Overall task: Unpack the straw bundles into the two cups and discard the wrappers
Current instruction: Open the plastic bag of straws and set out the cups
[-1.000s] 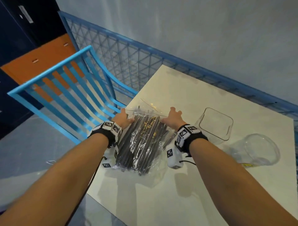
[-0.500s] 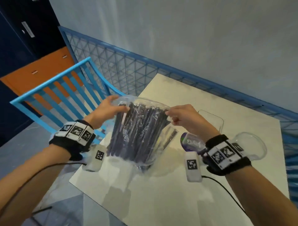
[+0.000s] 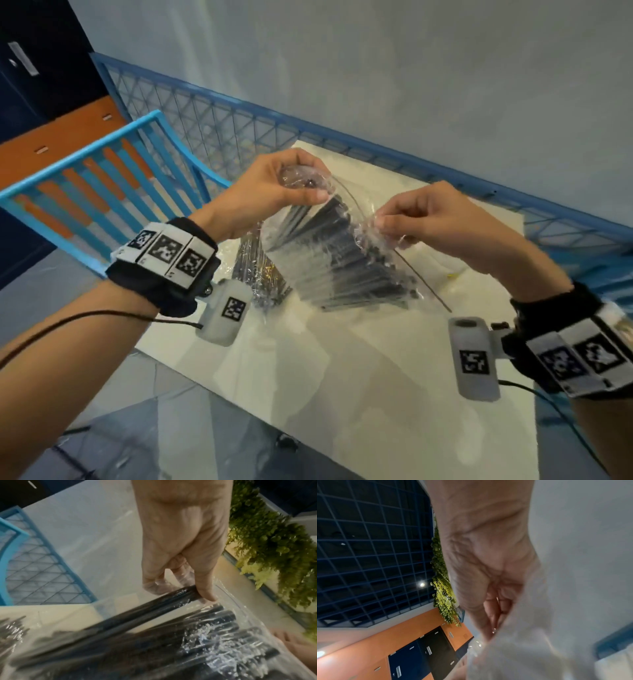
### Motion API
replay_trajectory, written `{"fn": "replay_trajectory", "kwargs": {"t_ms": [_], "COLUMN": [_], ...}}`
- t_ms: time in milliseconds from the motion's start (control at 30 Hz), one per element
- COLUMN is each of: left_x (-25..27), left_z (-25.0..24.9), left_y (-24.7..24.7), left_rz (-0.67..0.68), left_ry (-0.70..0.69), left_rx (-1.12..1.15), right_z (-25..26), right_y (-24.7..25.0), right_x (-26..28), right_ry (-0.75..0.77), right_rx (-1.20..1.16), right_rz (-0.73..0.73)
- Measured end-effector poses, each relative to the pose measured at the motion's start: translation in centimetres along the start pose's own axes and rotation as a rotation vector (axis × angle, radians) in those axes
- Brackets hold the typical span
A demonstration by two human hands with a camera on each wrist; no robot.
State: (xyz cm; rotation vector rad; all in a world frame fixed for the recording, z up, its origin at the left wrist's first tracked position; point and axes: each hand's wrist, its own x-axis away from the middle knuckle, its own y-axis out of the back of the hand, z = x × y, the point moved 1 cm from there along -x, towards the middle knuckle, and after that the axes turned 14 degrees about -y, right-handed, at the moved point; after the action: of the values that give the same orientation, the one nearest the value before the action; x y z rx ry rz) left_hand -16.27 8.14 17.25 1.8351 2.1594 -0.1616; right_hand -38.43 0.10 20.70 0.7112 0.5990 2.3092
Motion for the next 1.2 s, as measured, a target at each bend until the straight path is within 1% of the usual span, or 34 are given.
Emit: {"fn": "replay_trajectory", "kwargs": {"t_ms": [67, 133, 200, 233, 267, 300, 333, 400, 433, 467, 600, 700, 767, 867, 933, 1000, 1067, 1100, 1200], "left_x": [0.4, 1.2, 2.2, 2.7, 3.3, 3.9, 4.5, 5.7, 6.2, 6.4, 5.4, 4.6, 4.2, 3.8, 3.7, 3.6, 3.4, 3.4, 3.1], "left_z": [0.9, 1.8, 2.1, 2.0, 1.7, 1.6, 1.6, 1.7, 1.7, 1.9, 2.7, 2.7, 2.4, 2.2, 2.2, 2.3, 2.4, 2.5, 3.0], "left_y": [-1.8, -3.4, -5.2, -6.4, -7.7, -9.0, -10.5, -13.3, -14.5, -15.4, -16.9, -16.8, -16.6, -16.0, -15.6, -15.2, -15.2, -15.3, -15.7], "left_rz": [0.019, 0.048, 0.021, -0.01, -0.03, -0.009, 0.058, 0.238, 0.285, 0.294, 0.172, 0.125, 0.132, 0.189, 0.253, 0.305, 0.322, 0.318, 0.275], "left_ry": [0.033, 0.073, 0.046, 0.016, 0.01, 0.042, 0.115, 0.295, 0.345, 0.363, 0.392, 0.391, 0.367, 0.295, 0.251, 0.223, 0.204, 0.196, 0.175], "left_rx": [-0.107, -0.368, -0.587, -0.624, -0.616, -0.57, -0.504, -0.358, -0.303, -0.259, -0.115, -0.056, -0.081, -0.152, -0.203, -0.257, -0.283, -0.287, -0.271], "right_z": [-1.9, -4.1, -6.3, -7.3, -8.1, -8.8, -9.4, -10.0, -10.2, -10.4, -11.0, -11.3, -11.3, -11.2, -11.2, -11.4, -11.5, -11.5, -10.7], "right_y": [0.2, -0.3, -1.2, -1.8, -2.3, -2.8, -3.2, -3.9, -4.1, -4.2, -4.5, -4.6, -4.6, -4.7, -4.7, -4.5, -4.3, -4.3, -4.6], "right_x": [1.2, 2.1, 2.9, 3.2, 3.6, 4.0, 4.3, 5.0, 5.2, 5.4, 5.7, 5.5, 5.3, 5.2, 5.2, 5.3, 5.1, 5.0, 4.6], "right_ry": [-0.049, -0.122, -0.181, -0.202, -0.215, -0.22, -0.219, -0.199, -0.184, -0.176, -0.175, -0.16, -0.179, -0.233, -0.268, -0.322, -0.365, -0.366, -0.331], "right_rx": [-0.083, -0.102, -0.113, -0.115, -0.117, -0.126, -0.141, -0.166, -0.181, -0.203, -0.302, -0.367, -0.442, -0.512, -0.543, -0.588, -0.646, -0.641, -0.53], "right_rz": [-0.068, -0.097, -0.115, -0.123, -0.124, -0.125, -0.131, -0.163, -0.184, -0.203, -0.255, -0.272, -0.233, -0.179, -0.164, -0.183, -0.206, -0.215, -0.24]}}
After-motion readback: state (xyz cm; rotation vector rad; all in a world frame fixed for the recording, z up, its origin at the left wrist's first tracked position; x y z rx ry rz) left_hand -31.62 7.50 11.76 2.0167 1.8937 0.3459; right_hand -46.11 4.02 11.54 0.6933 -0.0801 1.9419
